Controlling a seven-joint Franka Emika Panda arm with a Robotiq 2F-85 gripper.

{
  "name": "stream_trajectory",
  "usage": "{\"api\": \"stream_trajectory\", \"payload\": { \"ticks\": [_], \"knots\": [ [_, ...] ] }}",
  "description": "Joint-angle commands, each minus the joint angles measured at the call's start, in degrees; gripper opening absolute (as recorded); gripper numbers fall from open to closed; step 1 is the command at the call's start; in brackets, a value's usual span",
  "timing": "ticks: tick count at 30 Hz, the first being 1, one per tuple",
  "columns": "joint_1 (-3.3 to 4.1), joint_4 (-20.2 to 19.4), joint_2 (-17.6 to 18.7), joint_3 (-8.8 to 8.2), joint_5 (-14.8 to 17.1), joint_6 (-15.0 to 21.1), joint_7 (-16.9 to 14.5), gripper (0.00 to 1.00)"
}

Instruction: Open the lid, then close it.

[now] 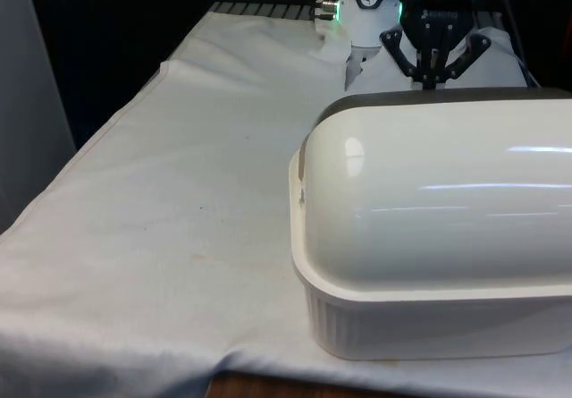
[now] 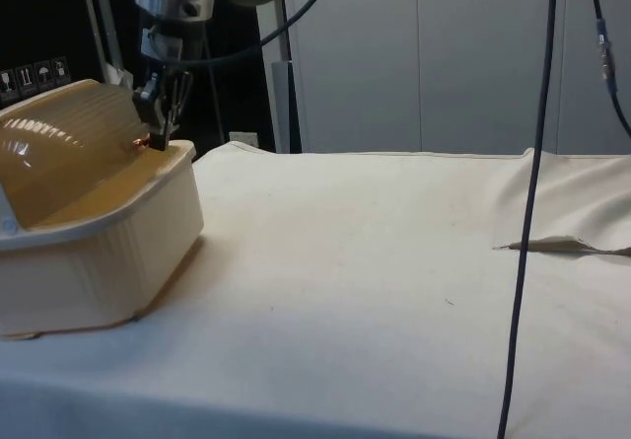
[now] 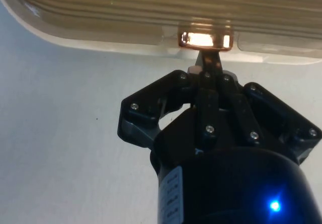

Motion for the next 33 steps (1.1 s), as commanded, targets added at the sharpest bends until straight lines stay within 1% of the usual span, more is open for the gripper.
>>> {"api": "stream_trajectory", "payload": {
  "ticks": [1, 2, 3, 11, 12, 13, 21, 22, 23, 29, 30, 31, 33],
  "knots": [
    [-0.11, 0.23, -0.11, 0.34, 0.69, -0.11, -0.29, 0.0],
    [0.0, 0.06, -0.11, 0.0, 0.0, 0.0, 0.0, 0.0],
    [-0.11, 0.29, -0.29, 0.34, 0.63, -0.17, -0.23, 0.0],
    [-0.17, 0.92, -0.63, 0.34, 0.69, -0.4, -0.34, 0.0],
    [0.0, 0.74, -0.57, 0.0, 0.0, -0.11, 0.0, 0.0],
    [-0.23, 1.03, -0.63, 0.34, 0.69, -0.4, -0.34, 0.0],
    [-0.23, 1.95, -0.86, 0.29, 0.63, -0.4, -0.34, 0.0],
    [-0.06, 1.78, -0.8, 0.0, 0.0, -0.17, 0.0, 0.0],
    [-0.23, 2.12, -0.86, 0.29, 0.63, -0.4, -0.34, 0.0],
    [-0.23, 3.21, -0.57, 0.34, 0.74, -0.17, -0.34, 0.0],
    [-0.06, 2.92, -0.8, 0.0, 0.06, -0.17, 0.0, 0.0],
    [-0.23, 3.61, -0.4, 0.34, 0.86, 0.0, -0.34, 0.0],
    [-0.23, 3.78, -0.34, 0.34, 0.92, 0.06, -0.34, 0.0]
  ]
}}
